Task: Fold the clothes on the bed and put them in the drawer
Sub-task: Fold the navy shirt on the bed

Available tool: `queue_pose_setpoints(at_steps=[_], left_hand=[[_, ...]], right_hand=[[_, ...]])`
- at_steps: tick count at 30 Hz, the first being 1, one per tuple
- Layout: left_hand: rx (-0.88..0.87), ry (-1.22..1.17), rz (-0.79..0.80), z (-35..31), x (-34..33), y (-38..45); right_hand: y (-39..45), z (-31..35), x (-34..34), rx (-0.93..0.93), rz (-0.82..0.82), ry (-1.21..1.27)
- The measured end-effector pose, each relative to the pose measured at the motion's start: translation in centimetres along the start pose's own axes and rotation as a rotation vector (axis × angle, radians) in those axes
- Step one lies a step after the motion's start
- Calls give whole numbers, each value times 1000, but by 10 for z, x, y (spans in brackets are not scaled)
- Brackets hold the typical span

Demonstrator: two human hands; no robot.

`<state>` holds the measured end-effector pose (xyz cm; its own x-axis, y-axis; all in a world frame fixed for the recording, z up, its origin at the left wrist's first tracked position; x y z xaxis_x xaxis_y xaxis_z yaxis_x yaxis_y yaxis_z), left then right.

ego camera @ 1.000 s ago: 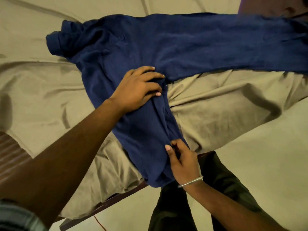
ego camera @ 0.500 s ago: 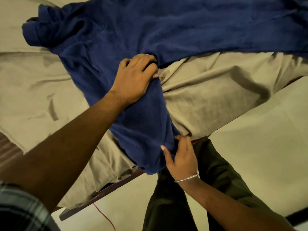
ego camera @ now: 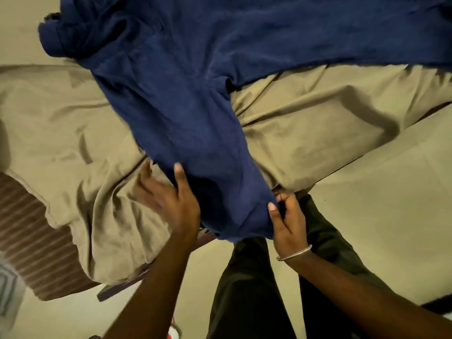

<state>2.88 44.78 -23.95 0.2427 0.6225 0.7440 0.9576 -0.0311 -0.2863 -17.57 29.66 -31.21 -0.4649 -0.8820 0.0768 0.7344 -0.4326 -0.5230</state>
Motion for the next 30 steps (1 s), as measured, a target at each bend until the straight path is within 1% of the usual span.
queue_pose_setpoints(at_steps=[2, 3, 5, 6, 8, 9, 11, 13, 15, 16, 17, 19, 20, 21, 23, 25, 27, 28, 29, 30], left_hand=[[206, -268, 139, 31, -8, -29], [271, -352, 218, 40, -14, -38], [276, -288, 323, 49, -15, -43], [255, -258, 344, 52, -14, -40], [238, -340, 330, 54, -7, -36], [249, -401, 311, 55, -3, -36], [259, -490, 298, 57, 1, -40], [283, -505, 306, 64, 4, -53], [346, -534, 331, 73, 1, -64], [382, -574, 373, 78, -2, -68], [421, -628, 448, 81, -7, -73], [456, -716, 620, 82, -18, -84], [457, -716, 672, 84, -21, -90], [465, -685, 691, 88, -24, -95], [501, -620, 664, 97, -24, -104], [529, -548, 632, 111, -23, -110], [513, -498, 623, 122, -23, -113], [512, -485, 626, 125, -23, -114], [523, -495, 635, 129, -24, -117], [529, -532, 649, 132, -25, -118]], right_hand=[[0, -1, 1, -68, 92, 81], [2, 1, 0, -78, 154, 88], [7, 5, -2, -89, 270, -7], [10, 6, -2, -102, 306, -63], [14, 7, 1, -130, 318, -133], [14, 9, 5, -118, 292, -123], [7, 13, 12, -33, 262, -34], [0, 12, 12, 17, 322, 34], [1, 3, 8, -73, 408, 78], [3, -2, 5, -114, 447, 74], [5, -5, 4, -133, 482, 57], [8, -3, 0, -120, 540, 0], [8, -1, -1, -103, 560, -28], [8, 2, -2, -84, 574, -41], [8, 3, -1, -59, 592, -65], [12, -2, 4, -82, 543, -120], [16, -6, 15, -93, 373, -268], [15, -5, 23, -61, 261, -353], [12, 0, 29, 13, 167, -426], [7, 5, 31, 114, 114, -481]])
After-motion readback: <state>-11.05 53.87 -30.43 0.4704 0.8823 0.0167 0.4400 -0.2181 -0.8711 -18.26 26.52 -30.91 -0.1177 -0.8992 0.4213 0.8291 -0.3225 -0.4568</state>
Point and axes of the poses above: each hand's wrist, its own y-axis towards the middle knuckle, its own x-axis out of the back of the hand, z = x × y, the point moved 6 cm from there along y, towards the middle knuckle, and after that the axes turned 15 degrees about z, right-handed, at the moved point
